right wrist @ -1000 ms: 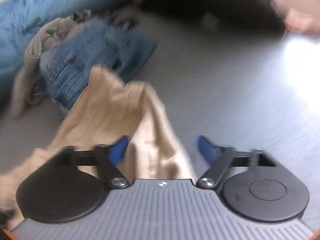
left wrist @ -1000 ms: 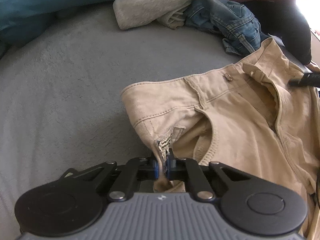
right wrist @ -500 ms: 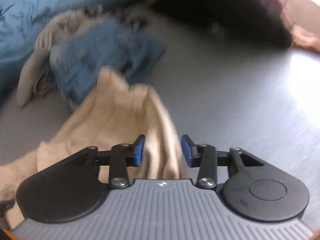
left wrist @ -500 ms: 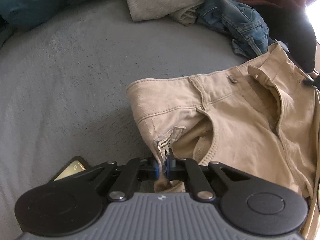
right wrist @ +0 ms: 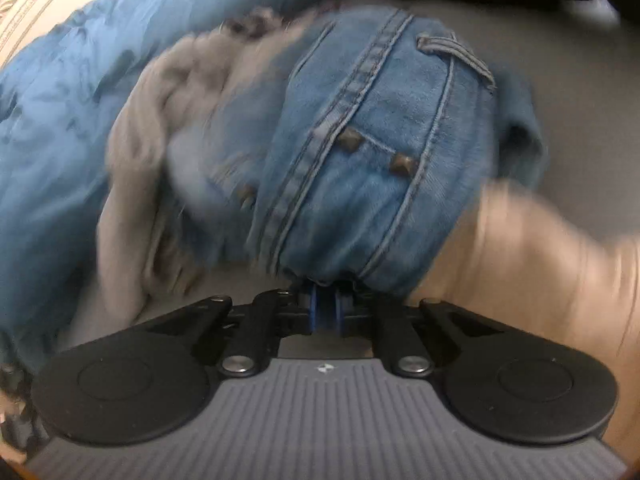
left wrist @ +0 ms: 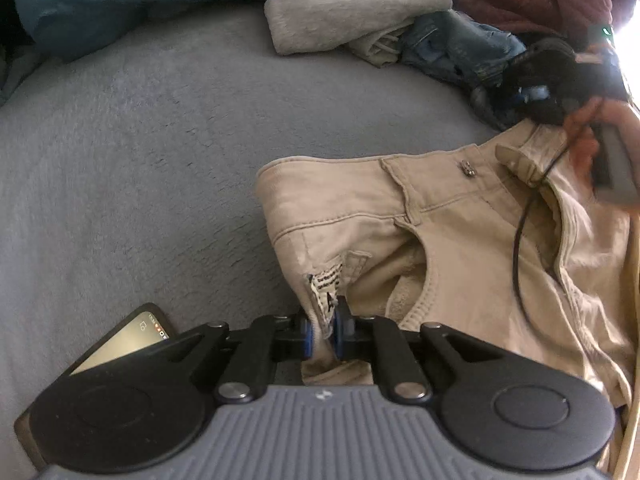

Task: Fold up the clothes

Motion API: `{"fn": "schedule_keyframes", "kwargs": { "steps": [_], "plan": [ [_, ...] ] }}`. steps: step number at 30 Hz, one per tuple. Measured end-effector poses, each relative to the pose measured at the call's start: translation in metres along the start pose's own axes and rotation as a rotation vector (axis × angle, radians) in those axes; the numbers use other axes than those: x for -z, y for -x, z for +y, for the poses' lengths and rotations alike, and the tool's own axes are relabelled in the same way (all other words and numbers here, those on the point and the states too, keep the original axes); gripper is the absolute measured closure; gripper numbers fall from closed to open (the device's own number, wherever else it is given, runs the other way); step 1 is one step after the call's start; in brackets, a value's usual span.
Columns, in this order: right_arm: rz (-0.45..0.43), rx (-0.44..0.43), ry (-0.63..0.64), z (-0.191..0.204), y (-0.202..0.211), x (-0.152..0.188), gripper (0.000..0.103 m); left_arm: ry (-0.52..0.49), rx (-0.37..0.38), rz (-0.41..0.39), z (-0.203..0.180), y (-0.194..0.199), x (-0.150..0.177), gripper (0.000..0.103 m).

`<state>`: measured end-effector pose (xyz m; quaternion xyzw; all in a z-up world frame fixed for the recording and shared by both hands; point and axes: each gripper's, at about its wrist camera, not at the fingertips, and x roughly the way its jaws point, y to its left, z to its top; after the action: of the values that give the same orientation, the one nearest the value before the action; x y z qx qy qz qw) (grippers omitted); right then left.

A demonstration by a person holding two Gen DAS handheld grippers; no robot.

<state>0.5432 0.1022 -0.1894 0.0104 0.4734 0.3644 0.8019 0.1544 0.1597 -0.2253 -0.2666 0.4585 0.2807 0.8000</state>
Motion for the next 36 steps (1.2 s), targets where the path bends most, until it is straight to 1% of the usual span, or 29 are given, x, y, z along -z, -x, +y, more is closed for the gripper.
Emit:
{"fn": "schedule_keyframes", "kwargs": {
  "steps": [3, 5, 7, 8, 10, 11, 12, 13, 14, 15, 17, 19, 21, 22, 24, 25, 26, 27, 28, 29, 31, 33, 34, 36],
  "plan": [
    [-0.046, 0.049, -0.04, -0.021, -0.009, -0.036, 0.101, 0.012, 0.007, -0.001, 0.003, 0.001, 0.0, 0.09],
    [-0.077, 0.082, -0.067, -0.035, -0.015, -0.06, 0.103, 0.004, 0.004, -0.002, 0.002, -0.001, 0.002, 0.09],
    [-0.105, 0.112, -0.095, -0.049, -0.021, -0.084, 0.103, 0.003, 0.003, 0.001, 0.002, -0.003, 0.002, 0.09],
    [-0.072, 0.071, -0.121, -0.057, -0.016, -0.085, 0.101, 0.001, 0.004, 0.001, 0.002, -0.004, 0.003, 0.09],
    [-0.045, -0.013, -0.052, -0.057, 0.011, -0.071, 0.095, 0.003, 0.008, 0.001, 0.002, -0.006, 0.003, 0.09],
    [-0.035, -0.06, -0.01, -0.057, 0.027, -0.062, 0.078, 0.008, 0.012, 0.001, 0.002, -0.006, 0.004, 0.09],
    [-0.028, -0.095, 0.01, -0.061, 0.043, -0.049, 0.05, 0.01, 0.017, -0.002, 0.003, -0.007, 0.005, 0.09],
    [-0.023, -0.127, 0.03, -0.065, 0.059, -0.036, 0.036, 0.011, 0.021, -0.004, 0.004, -0.007, 0.005, 0.09],
    [-0.037, -0.117, 0.042, -0.071, 0.073, -0.023, 0.021, 0.006, 0.025, -0.011, 0.005, -0.008, 0.007, 0.09],
    [-0.037, -0.084, 0.062, -0.076, 0.079, -0.013, 0.02, 0.001, 0.025, -0.018, 0.005, -0.008, 0.009, 0.09],
    [-0.023, -0.02, 0.103, -0.087, 0.083, 0.003, 0.02, -0.014, 0.02, -0.03, 0.003, -0.009, 0.011, 0.09],
    [0.034, 0.002, 0.103, -0.096, 0.075, 0.017, 0.02, -0.033, 0.012, -0.042, 0.0, -0.009, 0.013, 0.09],
    [0.121, -0.011, 0.103, -0.097, 0.056, 0.025, 0.02, -0.036, 0.011, -0.049, 0.0, -0.009, 0.015, 0.09],
    [0.122, 0.009, 0.104, -0.095, 0.049, 0.029, 0.02, -0.037, 0.01, -0.053, 0.0, -0.009, 0.015, 0.09],
    [0.099, 0.007, 0.122, -0.089, 0.046, 0.036, 0.023, -0.031, 0.011, -0.055, 0.001, -0.01, 0.016, 0.09],
    [0.103, 0.027, 0.144, -0.086, 0.04, 0.037, 0.027, -0.028, 0.011, -0.056, 0.001, -0.01, 0.017, 0.09],
    [0.108, 0.047, 0.166, -0.083, 0.034, 0.039, 0.049, -0.024, 0.009, -0.06, 0.001, -0.01, 0.018, 0.091],
    [0.133, 0.069, 0.201, -0.08, 0.027, 0.041, 0.077, -0.013, 0.01, -0.065, 0.002, -0.01, 0.019, 0.092],
    [0.127, 0.083, 0.223, -0.076, 0.027, 0.043, 0.09, 0.004, 0.011, -0.071, 0.002, -0.008, 0.019, 0.094],
    [0.093, 0.069, 0.234, -0.069, 0.033, 0.043, 0.099, 0.017, 0.009, -0.078, 0.002, -0.006, 0.02, 0.095],
    [0.008, 0.031, 0.267, -0.054, 0.052, 0.042, 0.099, 0.036, 0.005, -0.093, 0.003, -0.001, 0.023, 0.096],
    [-0.089, -0.053, 0.27, -0.047, 0.074, 0.042, 0.099, 0.043, 0.005, -0.108, 0.004, 0.002, 0.026, 0.096],
    [-0.114, -0.069, 0.264, -0.045, 0.079, 0.041, 0.099, 0.046, 0.005, -0.108, 0.006, 0.002, 0.026, 0.096],
    [-0.124, -0.072, 0.263, -0.036, 0.066, 0.035, 0.099, 0.052, 0.004, -0.105, 0.008, 0.0, 0.027, 0.096]
  ]
}}
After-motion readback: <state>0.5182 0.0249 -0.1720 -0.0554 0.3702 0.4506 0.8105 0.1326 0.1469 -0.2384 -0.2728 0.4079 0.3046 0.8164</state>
